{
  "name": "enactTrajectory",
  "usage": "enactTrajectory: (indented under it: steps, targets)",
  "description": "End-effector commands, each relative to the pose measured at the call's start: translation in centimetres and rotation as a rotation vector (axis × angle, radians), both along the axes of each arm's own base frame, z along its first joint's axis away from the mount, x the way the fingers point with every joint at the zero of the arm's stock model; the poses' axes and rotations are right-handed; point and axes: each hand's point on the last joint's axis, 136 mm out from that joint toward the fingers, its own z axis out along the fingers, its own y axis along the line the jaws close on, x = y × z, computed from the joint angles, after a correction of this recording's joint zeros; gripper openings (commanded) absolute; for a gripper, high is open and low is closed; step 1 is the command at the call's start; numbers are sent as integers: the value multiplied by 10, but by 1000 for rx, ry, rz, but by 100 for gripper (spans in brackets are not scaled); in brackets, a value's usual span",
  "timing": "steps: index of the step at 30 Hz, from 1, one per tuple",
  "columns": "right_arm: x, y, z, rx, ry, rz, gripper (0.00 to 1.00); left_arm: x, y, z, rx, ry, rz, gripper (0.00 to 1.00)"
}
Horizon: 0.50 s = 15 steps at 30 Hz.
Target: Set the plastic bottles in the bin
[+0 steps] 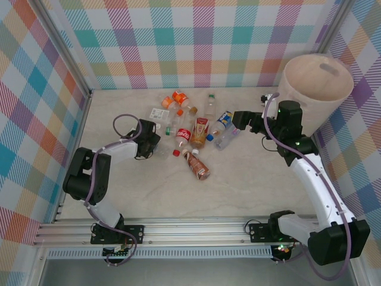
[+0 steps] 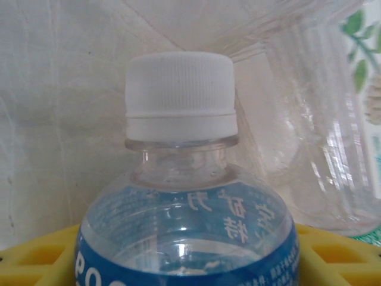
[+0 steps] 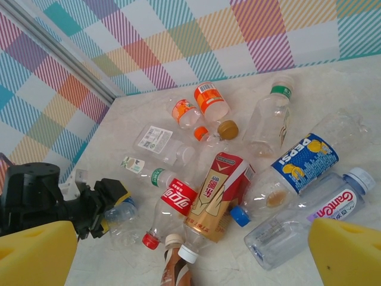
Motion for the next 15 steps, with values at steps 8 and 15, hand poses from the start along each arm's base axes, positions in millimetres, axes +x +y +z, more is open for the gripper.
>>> enactTrajectory:
  steps: [8, 15]
  targets:
    - [11, 17, -16, 173, 128, -37, 100, -4, 8, 54, 79, -152, -74, 57]
    - [5, 62, -21, 195, 96, 101, 100, -14, -31, 113, 70, -273, -274, 56]
